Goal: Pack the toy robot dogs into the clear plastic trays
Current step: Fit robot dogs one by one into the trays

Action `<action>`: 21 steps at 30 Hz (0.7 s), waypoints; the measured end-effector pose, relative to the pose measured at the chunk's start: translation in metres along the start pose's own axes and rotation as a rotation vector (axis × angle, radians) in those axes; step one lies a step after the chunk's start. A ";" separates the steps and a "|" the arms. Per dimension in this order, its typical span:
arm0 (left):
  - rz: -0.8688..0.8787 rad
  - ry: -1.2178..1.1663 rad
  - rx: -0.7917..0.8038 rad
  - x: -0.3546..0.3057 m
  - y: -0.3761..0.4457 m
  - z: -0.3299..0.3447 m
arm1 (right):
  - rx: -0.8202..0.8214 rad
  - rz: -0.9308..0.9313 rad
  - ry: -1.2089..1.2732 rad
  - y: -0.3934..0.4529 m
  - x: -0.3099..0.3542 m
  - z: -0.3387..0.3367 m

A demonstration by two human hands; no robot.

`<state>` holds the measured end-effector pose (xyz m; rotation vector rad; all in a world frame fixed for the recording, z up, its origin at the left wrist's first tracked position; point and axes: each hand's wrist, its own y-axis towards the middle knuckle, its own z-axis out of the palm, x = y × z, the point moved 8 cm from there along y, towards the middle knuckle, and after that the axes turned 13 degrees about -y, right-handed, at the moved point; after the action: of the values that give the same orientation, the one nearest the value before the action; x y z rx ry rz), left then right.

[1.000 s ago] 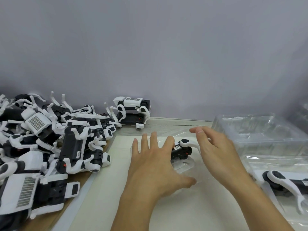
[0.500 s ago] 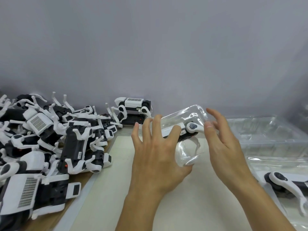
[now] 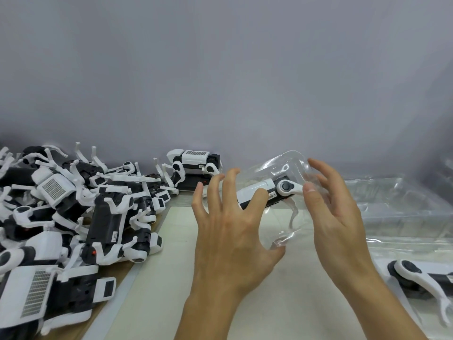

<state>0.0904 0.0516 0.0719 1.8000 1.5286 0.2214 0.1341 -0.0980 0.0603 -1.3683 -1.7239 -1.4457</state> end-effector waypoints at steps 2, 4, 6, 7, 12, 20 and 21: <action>0.022 -0.014 -0.039 -0.001 0.000 -0.003 | -0.014 -0.035 -0.040 0.001 0.005 -0.002; 0.048 -0.021 -0.077 -0.002 0.000 -0.007 | -0.041 -0.061 -0.082 0.001 0.010 -0.003; 0.074 -0.029 -0.119 -0.003 0.000 -0.010 | -0.083 -0.074 -0.086 0.002 0.015 -0.005; 0.083 -0.035 -0.137 -0.004 0.000 -0.011 | -0.103 -0.077 -0.082 0.002 0.018 -0.007; 0.093 -0.039 -0.152 -0.003 -0.001 -0.011 | -0.083 -0.035 -0.007 0.004 0.017 -0.007; 0.071 -0.069 -0.139 0.000 -0.002 -0.007 | -0.060 -0.024 -0.014 0.003 0.016 -0.005; 0.058 -0.082 -0.143 0.001 -0.002 -0.008 | -0.056 -0.034 -0.006 0.004 0.017 -0.006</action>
<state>0.0848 0.0556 0.0763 1.7211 1.3697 0.2751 0.1297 -0.0970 0.0784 -1.3796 -1.7301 -1.5202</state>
